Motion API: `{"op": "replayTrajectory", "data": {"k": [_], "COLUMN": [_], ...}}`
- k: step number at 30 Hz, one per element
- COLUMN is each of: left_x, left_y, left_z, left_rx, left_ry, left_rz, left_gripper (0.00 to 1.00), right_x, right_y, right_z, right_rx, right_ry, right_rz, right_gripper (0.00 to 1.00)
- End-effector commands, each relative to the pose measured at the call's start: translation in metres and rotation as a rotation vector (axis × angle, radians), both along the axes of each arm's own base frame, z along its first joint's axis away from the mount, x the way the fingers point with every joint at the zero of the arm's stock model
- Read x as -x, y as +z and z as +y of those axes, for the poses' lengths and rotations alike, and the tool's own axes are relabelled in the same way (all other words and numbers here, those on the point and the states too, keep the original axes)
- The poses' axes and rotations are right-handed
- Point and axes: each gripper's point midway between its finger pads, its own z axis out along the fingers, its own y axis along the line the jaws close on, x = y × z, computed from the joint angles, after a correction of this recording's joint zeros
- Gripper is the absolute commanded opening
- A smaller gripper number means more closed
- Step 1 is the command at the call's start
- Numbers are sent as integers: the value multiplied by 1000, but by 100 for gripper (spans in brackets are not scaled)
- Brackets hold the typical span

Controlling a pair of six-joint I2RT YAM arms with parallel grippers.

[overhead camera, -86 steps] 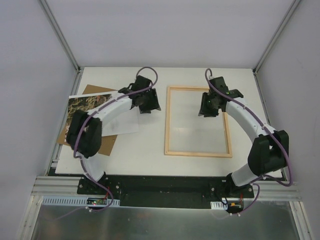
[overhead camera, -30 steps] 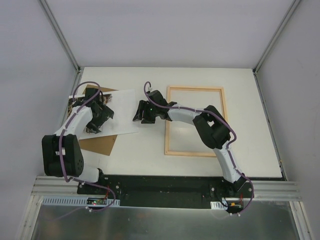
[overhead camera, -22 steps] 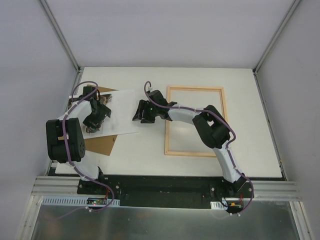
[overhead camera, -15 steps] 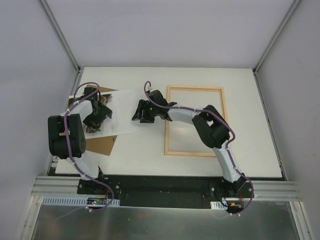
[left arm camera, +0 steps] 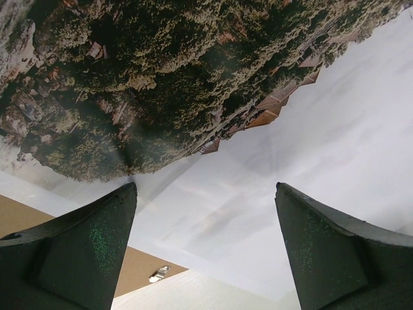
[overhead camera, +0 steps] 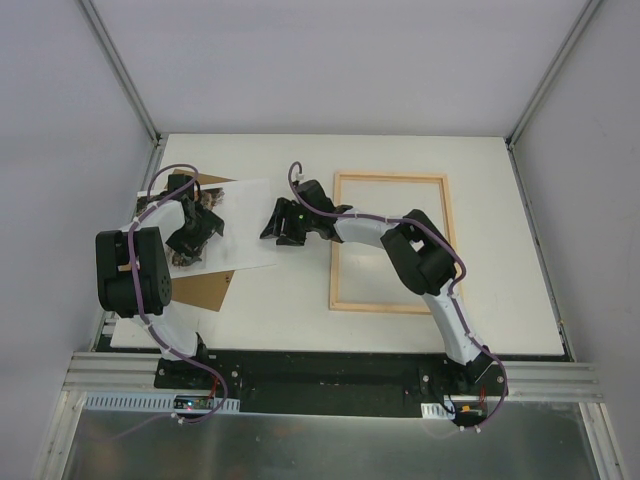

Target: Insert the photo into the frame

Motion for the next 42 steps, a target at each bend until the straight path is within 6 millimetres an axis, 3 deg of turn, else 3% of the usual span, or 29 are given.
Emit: {"op": "replayTrajectory", "data": {"k": [1,11,20,23,29,32,36,42], "left_x": [4,5,4,4,0,-5,-12,-14], "left_y": [-10,-15,-15,-14,-4,11,50,132], "left_z": [-5,-11,-13,-13,-18,-21,-26,-33], "left_rx": [40,71,78,83,103,117,116,28], "left_ry": [-14,-31,-41,-42,-58,-79,-129,-272], "left_rz": [29,47,47,44,11,-38,-155,-395], "left_gripper": [87,86,86,86,86,86,87,87], "right_x": [5,10,11,10,8,4,2,5], "right_y": [-13,24,47,45,36,38,52,92], "right_z": [5,18,17,19,21,20,18,8], "right_rx": [-9,-174,-261,-262,-250,-252,-254,-256], "right_ry": [7,28,20,20,16,10,19,35], "right_rz": [44,53,55,61,78,75,57,16], "right_gripper": [62,62,61,57,35,23,3,1]}}
